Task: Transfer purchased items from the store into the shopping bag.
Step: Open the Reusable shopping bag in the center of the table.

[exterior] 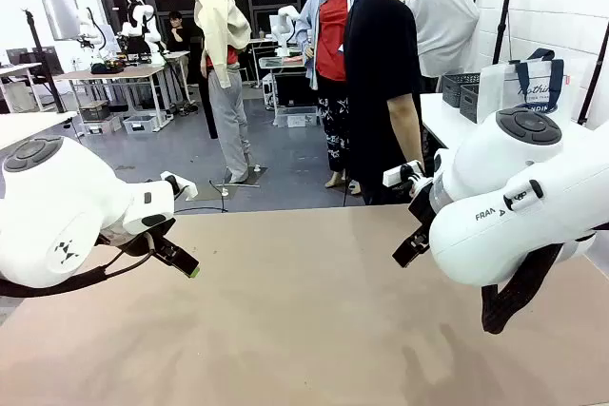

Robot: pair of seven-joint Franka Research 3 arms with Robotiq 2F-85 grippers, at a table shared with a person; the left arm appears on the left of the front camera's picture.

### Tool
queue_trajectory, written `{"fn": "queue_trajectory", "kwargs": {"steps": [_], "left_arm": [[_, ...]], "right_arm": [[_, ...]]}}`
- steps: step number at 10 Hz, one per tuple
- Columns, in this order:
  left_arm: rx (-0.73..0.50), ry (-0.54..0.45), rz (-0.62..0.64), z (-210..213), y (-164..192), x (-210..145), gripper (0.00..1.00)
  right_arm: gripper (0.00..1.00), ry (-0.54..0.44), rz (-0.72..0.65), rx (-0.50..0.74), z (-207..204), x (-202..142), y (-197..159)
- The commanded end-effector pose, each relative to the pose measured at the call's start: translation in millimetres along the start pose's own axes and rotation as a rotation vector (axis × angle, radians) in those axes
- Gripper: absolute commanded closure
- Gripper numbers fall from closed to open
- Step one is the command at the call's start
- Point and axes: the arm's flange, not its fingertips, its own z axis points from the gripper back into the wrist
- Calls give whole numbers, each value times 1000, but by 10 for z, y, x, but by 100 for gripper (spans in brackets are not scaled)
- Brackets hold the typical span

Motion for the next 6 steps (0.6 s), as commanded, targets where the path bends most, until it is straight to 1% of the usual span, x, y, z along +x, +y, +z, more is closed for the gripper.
{"fn": "queue_trajectory", "kwargs": {"steps": [1,6], "left_arm": [[0,0,0,0,0,0,0],[0,0,0,0,0,0,0]], "right_arm": [[0,0,0,0,0,0,0],[0,0,0,0,0,0,0]]}}
